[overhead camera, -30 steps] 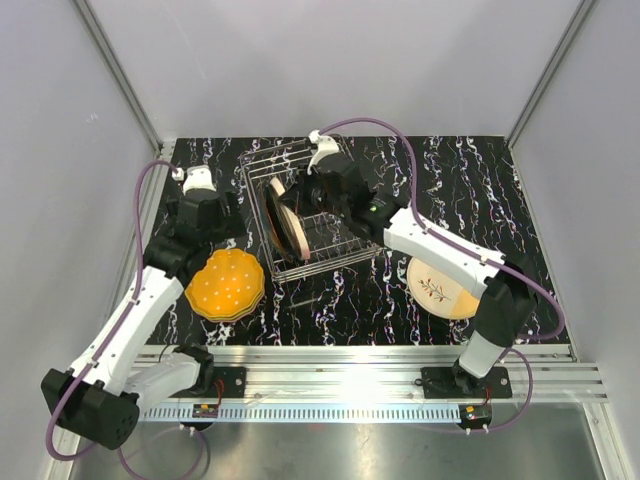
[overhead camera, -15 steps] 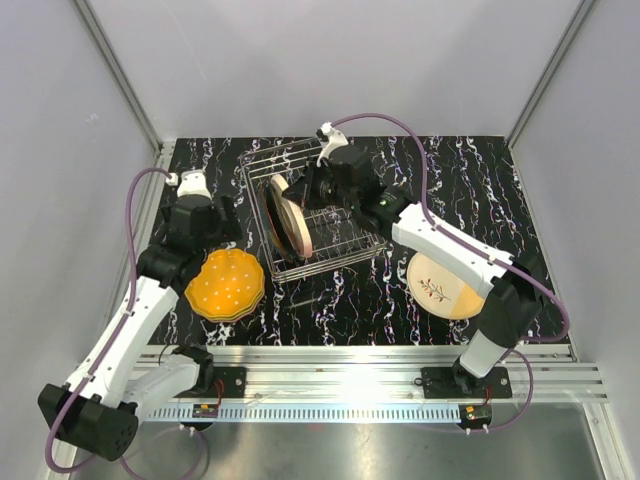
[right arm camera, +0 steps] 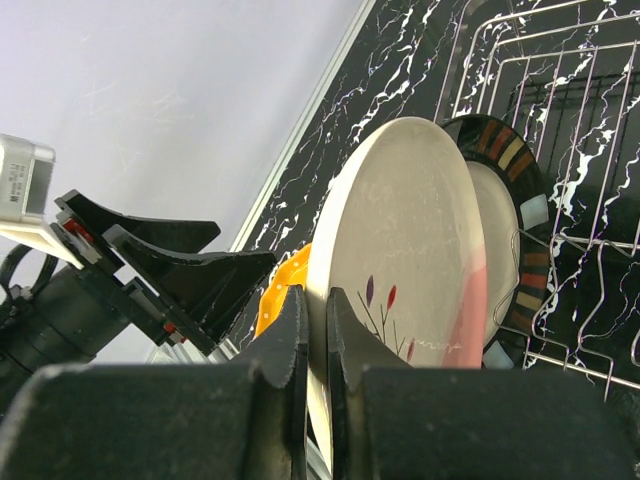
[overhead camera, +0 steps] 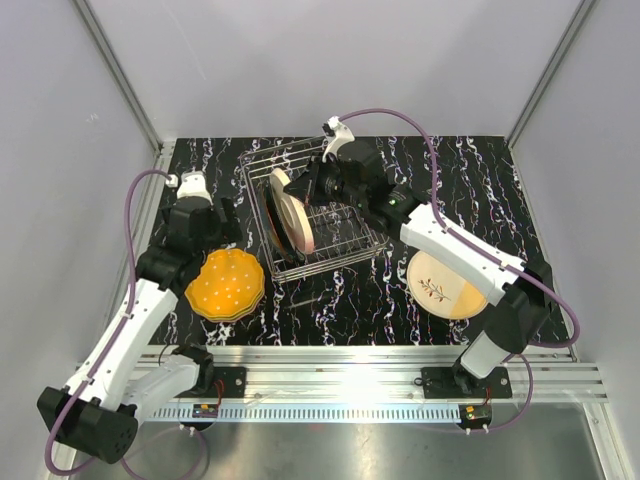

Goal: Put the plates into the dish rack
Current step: Insert the plate into the dish rack

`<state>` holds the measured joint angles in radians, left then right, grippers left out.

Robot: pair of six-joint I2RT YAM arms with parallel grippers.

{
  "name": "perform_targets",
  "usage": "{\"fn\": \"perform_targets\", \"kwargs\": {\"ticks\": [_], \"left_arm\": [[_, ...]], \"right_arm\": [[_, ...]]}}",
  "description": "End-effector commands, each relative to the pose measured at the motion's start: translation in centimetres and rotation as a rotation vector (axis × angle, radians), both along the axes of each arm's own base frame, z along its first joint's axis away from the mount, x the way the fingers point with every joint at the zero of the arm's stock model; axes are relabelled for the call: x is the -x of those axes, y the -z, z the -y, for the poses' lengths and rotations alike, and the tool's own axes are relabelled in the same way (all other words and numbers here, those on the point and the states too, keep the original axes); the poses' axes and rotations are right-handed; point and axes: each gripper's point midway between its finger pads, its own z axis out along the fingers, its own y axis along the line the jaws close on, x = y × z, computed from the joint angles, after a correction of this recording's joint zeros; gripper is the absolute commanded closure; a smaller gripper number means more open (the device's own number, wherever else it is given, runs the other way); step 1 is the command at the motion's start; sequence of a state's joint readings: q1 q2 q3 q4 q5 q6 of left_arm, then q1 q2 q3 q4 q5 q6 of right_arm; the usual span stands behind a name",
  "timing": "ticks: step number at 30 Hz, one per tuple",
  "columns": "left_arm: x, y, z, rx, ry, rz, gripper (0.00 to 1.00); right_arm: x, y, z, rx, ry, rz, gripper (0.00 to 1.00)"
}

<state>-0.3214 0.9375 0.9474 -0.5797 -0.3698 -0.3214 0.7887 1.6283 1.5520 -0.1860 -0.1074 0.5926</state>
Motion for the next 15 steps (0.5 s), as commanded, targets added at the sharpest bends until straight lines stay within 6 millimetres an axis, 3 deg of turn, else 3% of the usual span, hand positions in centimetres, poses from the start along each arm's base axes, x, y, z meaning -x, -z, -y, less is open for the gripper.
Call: {"fn": "perform_targets", "kwargs": {"ticks": [1, 9, 15], "left_arm": [[-0.4, -0.5, 0.1, 0.008, 0.01, 0.038, 0.01], [-0.5, 0.3, -0.1, -0.01, 0.009, 0.036, 0.01], [-0.7, 0.4, -0.1, -0.022, 0.01, 0.032, 0.01]], "right_arm": [[1.9, -11.9, 0.4, -0.251, -0.053, 0.206, 1.0], [-0.3, -8.8, 1.3, -0.154, 0.049, 0.196, 1.0], [-1.7, -7.5, 1.2, -0.13, 0.087, 0.187, 1.0]]}}
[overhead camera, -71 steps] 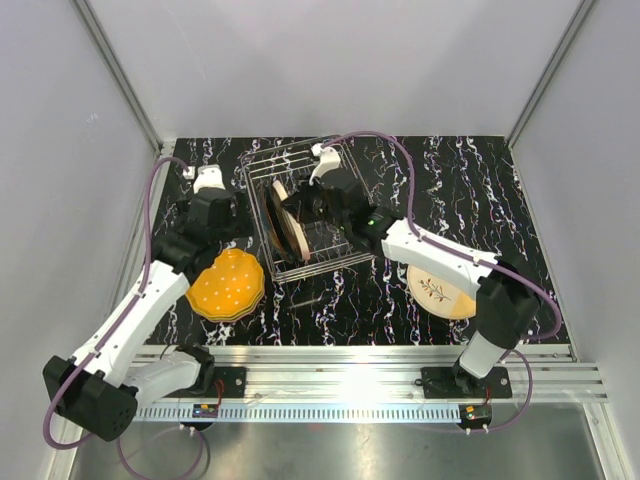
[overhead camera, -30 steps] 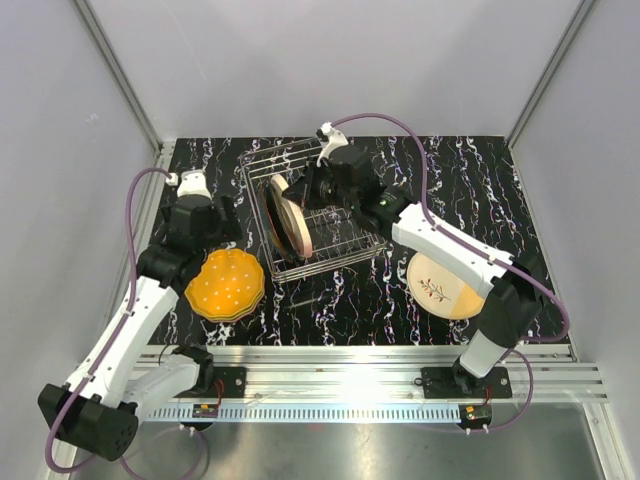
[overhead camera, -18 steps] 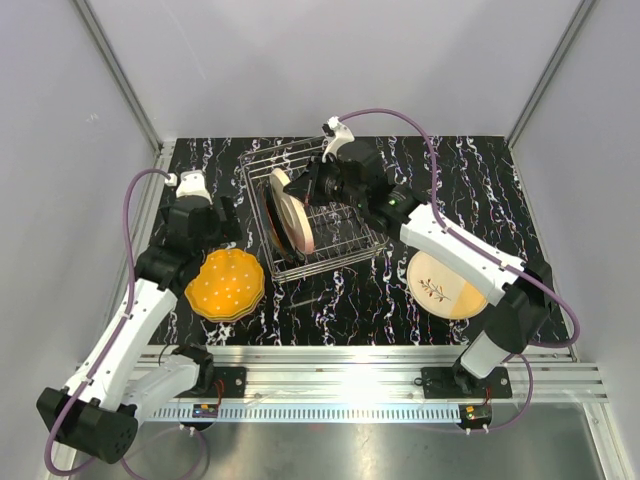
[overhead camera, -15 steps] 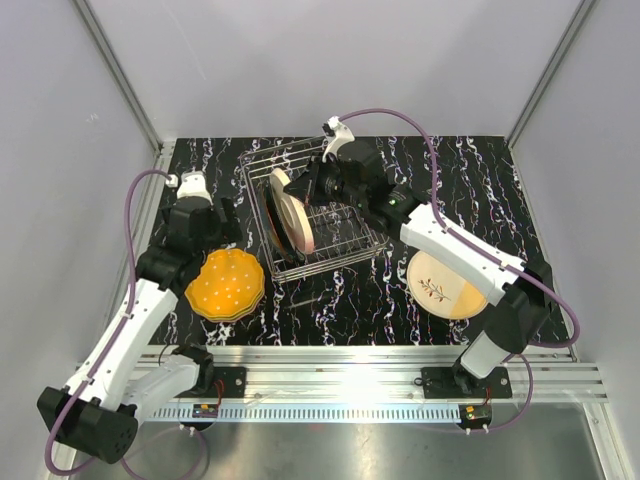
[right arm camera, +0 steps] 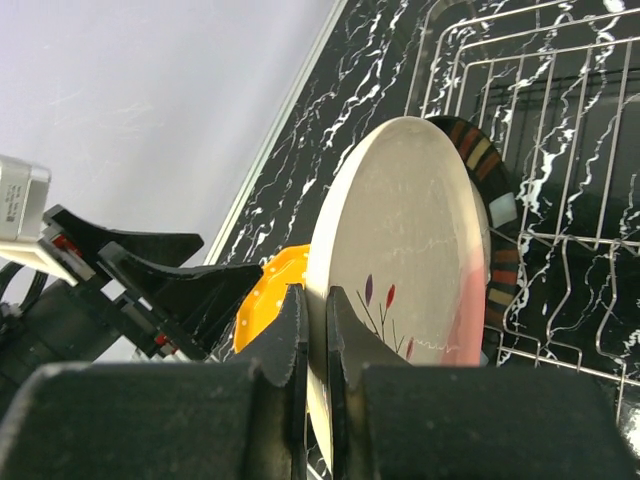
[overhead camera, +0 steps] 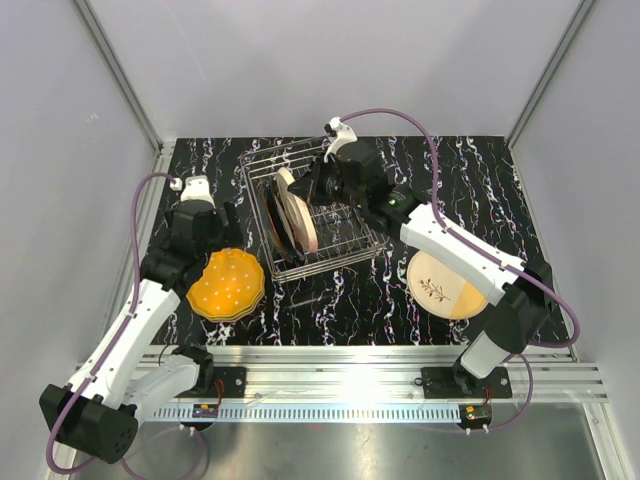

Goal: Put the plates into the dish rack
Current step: Insert the plate into the dish rack, then move the dish rack

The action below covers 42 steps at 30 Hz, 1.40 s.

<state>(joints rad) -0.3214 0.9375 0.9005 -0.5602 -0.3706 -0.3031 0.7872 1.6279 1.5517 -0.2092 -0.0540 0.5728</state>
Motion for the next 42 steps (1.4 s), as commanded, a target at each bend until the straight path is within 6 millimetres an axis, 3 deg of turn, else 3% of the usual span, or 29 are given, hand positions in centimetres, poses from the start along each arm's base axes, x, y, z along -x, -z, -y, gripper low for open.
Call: {"fn": "perform_targets", "kwargs": {"ticks": [1, 5, 12, 19, 21, 23, 24, 30, 33, 38, 40, 42], "left_arm": [[-0.9, -1.2, 0.0, 0.004, 0.002, 0.06, 0.01], [-0.9, -1.2, 0.0, 0.0, 0.005, 0.058, 0.01], [-0.9, -1.2, 0.1, 0.0, 0.011, 0.057, 0.01], [-1.0, -1.1, 0.4, 0.005, 0.023, 0.052, 0.01], [-1.0, -1.1, 0.4, 0.005, 0.025, 0.053, 0.01], [-0.9, -1.1, 0.4, 0.005, 0.027, 0.051, 0.01], [-1.0, -1.1, 0.4, 0.008, 0.027, 0.054, 0.01], [-0.8, -1.1, 0.5, 0.01, 0.031, 0.052, 0.01], [-0.7, -1.2, 0.5, 0.013, 0.034, 0.056, 0.01], [-0.6, -1.3, 0.5, 0.016, 0.036, 0.06, 0.01], [-0.5, -1.2, 0.5, 0.018, 0.035, 0.061, 0.01], [-0.4, -1.2, 0.5, 0.019, 0.038, 0.061, 0.01]], "right_arm": [[-1.2, -7.9, 0.4, -0.16, 0.042, 0.181, 1.0], [-2.1, -6.4, -0.3, -0.155, 0.036, 0.16, 1.0], [-4.2, -1.6, -1.6, -0.114, 0.041, 0.084, 1.0], [-6.1, 1.7, -2.0, -0.049, 0.082, 0.068, 1.0], [-6.4, 2.5, -2.3, -0.039, 0.083, 0.059, 0.96], [-6.5, 2.7, -2.7, -0.04, 0.072, 0.053, 0.85], [-6.5, 3.1, -3.0, -0.04, 0.061, 0.045, 0.84], [-5.6, 1.6, -3.3, -0.071, 0.019, 0.05, 0.58], [-5.2, 0.8, -3.0, -0.082, 0.012, 0.059, 0.51], [-4.7, 0.1, -1.9, -0.063, 0.039, 0.065, 0.5], [-4.9, 0.9, -0.7, -0.008, 0.075, 0.069, 0.47], [-5.9, 1.4, 1.8, 0.032, 0.148, 0.07, 0.47]]}}
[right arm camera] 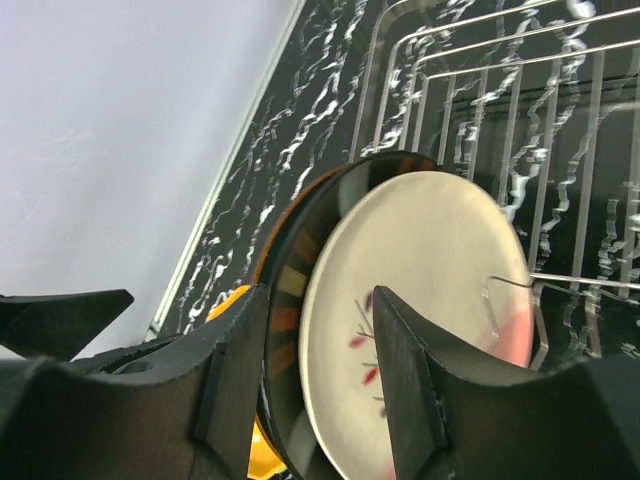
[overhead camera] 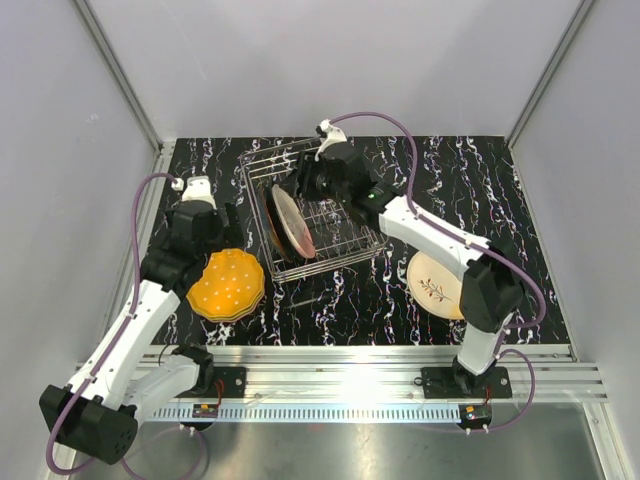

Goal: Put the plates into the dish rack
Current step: Move the dish rack

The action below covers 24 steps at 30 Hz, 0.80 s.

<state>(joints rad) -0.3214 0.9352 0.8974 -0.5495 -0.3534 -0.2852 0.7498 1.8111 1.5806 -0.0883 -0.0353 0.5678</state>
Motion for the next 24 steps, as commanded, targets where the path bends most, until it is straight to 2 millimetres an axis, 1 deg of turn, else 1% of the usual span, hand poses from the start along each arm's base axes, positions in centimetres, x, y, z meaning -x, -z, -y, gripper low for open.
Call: {"fn": "perform_targets", "kwargs": {"ticks": [1, 2, 3, 4, 5, 6, 7, 8, 9, 10, 11, 12, 13, 17, 20, 21, 22, 24], "left_arm": [[-0.4, -1.1, 0.3, 0.023, 0.016, 0.054, 0.01], [-0.4, -1.2, 0.3, 0.023, 0.016, 0.056, 0.01], [-0.4, -1.2, 0.3, 0.023, 0.015, 0.056, 0.01], [-0.4, -1.2, 0.3, 0.024, 0.016, 0.057, 0.01], [-0.4, -1.2, 0.3, 0.023, 0.016, 0.056, 0.01], [-0.4, -1.2, 0.3, 0.024, 0.016, 0.057, 0.01], [-0.4, -1.3, 0.3, 0.024, 0.016, 0.058, 0.01], [-0.4, -1.3, 0.3, 0.026, 0.016, 0.058, 0.01], [-0.4, -1.4, 0.4, 0.029, 0.02, 0.059, 0.01], [-0.4, -1.4, 0.4, 0.03, 0.022, 0.06, 0.01], [-0.4, -1.4, 0.5, 0.033, 0.025, 0.061, 0.01], [-0.4, -1.5, 0.6, 0.035, 0.027, 0.064, 0.01], [-0.4, -1.5, 0.6, 0.036, 0.028, 0.063, 0.01], [-0.4, -1.6, 0.7, 0.042, 0.035, 0.065, 0.01], [-0.3, -1.7, 0.8, 0.049, 0.04, 0.07, 0.01], [-0.2, -1.8, 0.8, 0.049, 0.042, 0.073, 0.01], [-0.2, -2.0, 0.8, 0.052, 0.041, 0.078, 0.01], [0.0, -2.1, 0.9, 0.058, 0.046, 0.083, 0.01]], "right_arm": [[-0.8, -2.2, 4.6, 0.033, 0.113, 0.056, 0.46], [-0.9, -2.0, 5.9, 0.04, 0.136, 0.046, 0.46], [-1.4, -1.1, 7.2, 0.054, 0.173, 0.027, 0.46], [-1.9, 1.2, 9.5, 0.099, 0.218, -0.016, 0.46], [-2.1, 1.6, 11.1, 0.123, 0.252, -0.021, 0.46], [-2.4, 3.5, 12.9, 0.18, 0.303, -0.043, 0.46], [-2.5, 4.7, 14.7, 0.232, 0.34, -0.066, 0.46], [-2.5, 5.5, 16.0, 0.285, 0.362, -0.067, 0.45], [-2.2, 7.1, 17.4, 0.343, 0.391, -0.09, 0.45], [-2.4, 7.8, 18.3, 0.364, 0.407, -0.1, 0.44], [-2.2, 8.5, 18.8, 0.388, 0.409, -0.111, 0.43], [-1.8, 9.8, 19.3, 0.411, 0.41, -0.134, 0.43], [-1.6, 10.2, 19.4, 0.418, 0.406, -0.143, 0.42], [-0.8, 13.0, 19.4, 0.436, 0.389, -0.206, 0.42], [-0.3, 14.7, 19.6, 0.453, 0.396, -0.25, 0.43], [-0.2, 14.9, 19.7, 0.455, 0.399, -0.258, 0.45], [0.0, 15.4, 19.9, 0.468, 0.403, -0.274, 0.5], [0.2, 15.6, 20.1, 0.47, 0.42, -0.287, 0.55]]}}
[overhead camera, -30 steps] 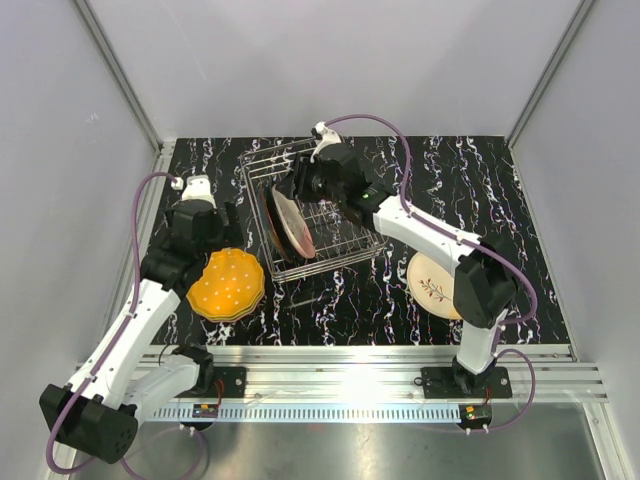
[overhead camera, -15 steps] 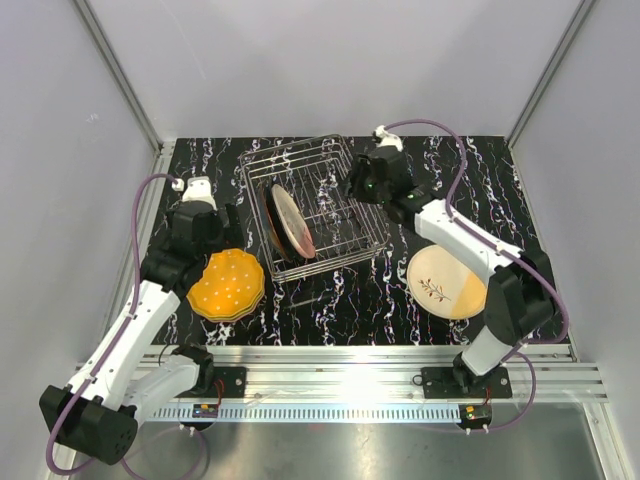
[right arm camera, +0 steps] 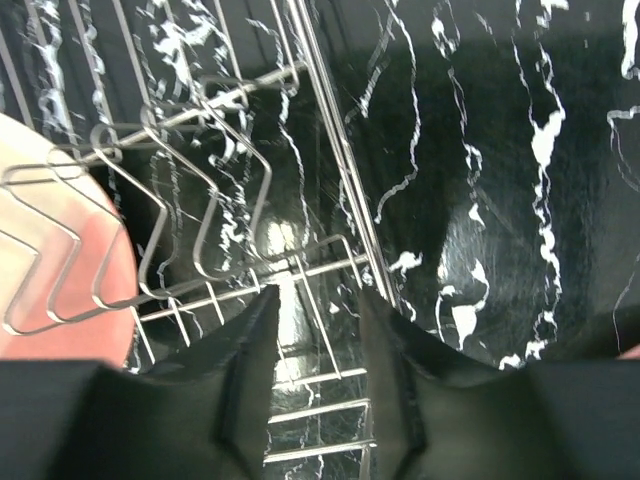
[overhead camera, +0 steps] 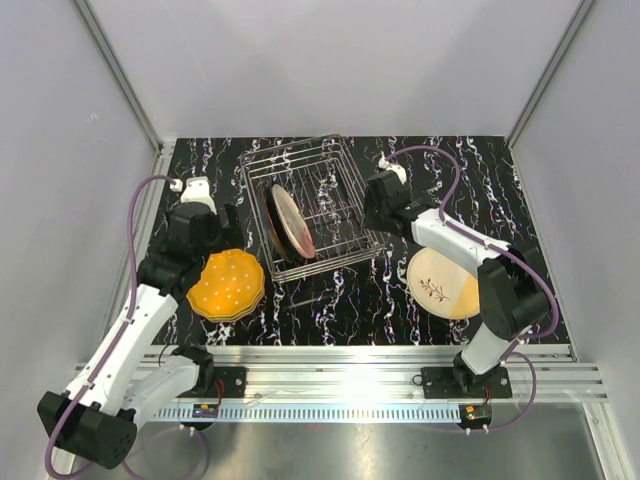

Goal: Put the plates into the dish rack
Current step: Move the dish rack

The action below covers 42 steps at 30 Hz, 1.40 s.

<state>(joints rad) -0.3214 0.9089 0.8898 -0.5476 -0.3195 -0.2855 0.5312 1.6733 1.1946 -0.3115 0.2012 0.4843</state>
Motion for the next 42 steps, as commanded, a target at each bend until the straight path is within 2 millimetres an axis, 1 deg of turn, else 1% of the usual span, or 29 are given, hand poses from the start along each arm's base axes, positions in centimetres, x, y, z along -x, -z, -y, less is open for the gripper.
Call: {"fn": "perform_targets", "kwargs": {"ticks": [1, 2, 3, 5, 6, 9, 10, 11, 12, 14, 15, 17, 18, 20, 21, 22, 23, 25, 27, 31, 33, 34, 35, 36, 37, 38, 40, 41, 42], "left_arm": [[-0.3, -1.8, 0.4, 0.037, 0.02, 0.07, 0.01], [-0.2, -1.8, 0.5, 0.042, 0.024, 0.072, 0.01], [-0.2, -2.0, 0.6, 0.045, 0.027, 0.076, 0.01], [-0.1, -2.2, 0.6, 0.051, 0.032, 0.083, 0.01], [0.0, -2.2, 0.7, 0.053, 0.032, 0.086, 0.01], [0.2, -2.4, 0.8, 0.061, 0.041, 0.096, 0.01], [0.3, -2.5, 0.8, 0.065, 0.043, 0.1, 0.01], [0.4, -2.8, 0.8, 0.07, 0.046, 0.11, 0.01], [0.5, -2.7, 0.8, 0.07, 0.046, 0.108, 0.01], [0.6, -2.8, 0.7, 0.072, 0.046, 0.115, 0.01], [0.7, -2.8, 0.7, 0.072, 0.046, 0.116, 0.01], [0.8, -3.0, 0.6, 0.072, 0.042, 0.125, 0.01], [0.9, -3.0, 0.6, 0.072, 0.042, 0.125, 0.01], [1.0, -3.2, 0.4, 0.07, 0.037, 0.132, 0.01], [1.0, -3.2, 0.4, 0.071, 0.037, 0.135, 0.01], [1.1, -3.2, 0.4, 0.07, 0.036, 0.135, 0.01], [1.1, -3.3, 0.4, 0.068, 0.037, 0.138, 0.01], [1.1, -3.3, 0.3, 0.069, 0.035, 0.138, 0.01], [1.1, -3.3, 0.4, 0.071, 0.037, 0.141, 0.01], [1.2, -3.3, 0.4, 0.073, 0.041, 0.14, 0.01], [1.2, -3.4, 0.5, 0.075, 0.045, 0.143, 0.01], [1.3, -3.4, 0.5, 0.076, 0.046, 0.144, 0.01], [1.3, -3.5, 0.6, 0.078, 0.048, 0.146, 0.01], [1.2, -3.6, 0.6, 0.078, 0.048, 0.148, 0.01], [1.3, -3.6, 0.6, 0.079, 0.049, 0.148, 0.01], [1.3, -3.6, 0.6, 0.08, 0.05, 0.149, 0.01], [1.3, -3.7, 0.6, 0.083, 0.051, 0.152, 0.01], [1.4, -3.7, 0.6, 0.083, 0.053, 0.153, 0.01], [1.4, -3.6, 0.7, 0.084, 0.054, 0.151, 0.01]], "right_arm": [[0.3, 0.8, 1.1, 0.034, 0.06, -0.024, 0.58], [0.4, 0.7, 1.3, 0.03, 0.074, -0.027, 0.66], [0.6, 0.9, 1.6, 0.037, 0.087, -0.037, 0.7], [0.8, 0.7, 1.9, 0.038, 0.111, -0.04, 0.71], [1.0, 0.7, 1.9, 0.036, 0.11, -0.041, 0.69], [1.1, -0.9, 1.2, -0.014, 0.068, 0.008, 0.64], [1.2, -2.7, 1.2, -0.042, 0.063, 0.049, 0.63], [1.2, -3.5, 1.1, -0.045, 0.045, 0.073, 0.61], [1.2, -4.7, 1.1, -0.052, 0.037, 0.096, 0.54], [1.0, -7.4, 1.7, -0.037, 0.034, 0.161, 0.5], [1.0, -7.8, 2.1, -0.019, 0.034, 0.17, 0.47], [0.8, -8.5, 3.3, 0.045, 0.056, 0.197, 0.43], [0.8, -8.3, 3.8, 0.073, 0.066, 0.194, 0.42], [0.4, -7.3, 4.8, 0.125, 0.111, 0.168, 0.4], [0.7, -6.4, 5.0, 0.153, 0.112, 0.132, 0.39], [0.6, -4.6, 5.0, 0.18, 0.117, 0.082, 0.37], [0.4, -4.2, 5.2, 0.198, 0.129, 0.066, 0.38], [0.4, -2.1, 5.0, 0.22, 0.121, 0.009, 0.38], [0.4, -1.0, 4.7, 0.213, 0.116, -0.007, 0.37], [0.7, 0.9, 4.3, 0.204, 0.124, -0.052, 0.42], [1.1, 1.6, 4.3, 0.198, 0.127, -0.071, 0.51], [1.3, 1.6, 4.2, 0.178, 0.136, -0.073, 0.56], [1.7, 2.0, 4.2, 0.168, 0.14, -0.084, 0.62], [1.7, 1.8, 4.1, 0.147, 0.146, -0.075, 0.7], [1.8, 1.4, 3.9, 0.114, 0.164, -0.066, 0.75], [2.2, 1.9, 3.9, 0.1, 0.167, -0.075, 0.78], [2.7, 1.8, 3.9, 0.075, 0.187, -0.081, 0.84], [3.2, 2.1, 4.2, 0.083, 0.196, -0.096, 0.86], [3.5, 1.8, 4.5, 0.072, 0.215, -0.096, 0.9]]}}
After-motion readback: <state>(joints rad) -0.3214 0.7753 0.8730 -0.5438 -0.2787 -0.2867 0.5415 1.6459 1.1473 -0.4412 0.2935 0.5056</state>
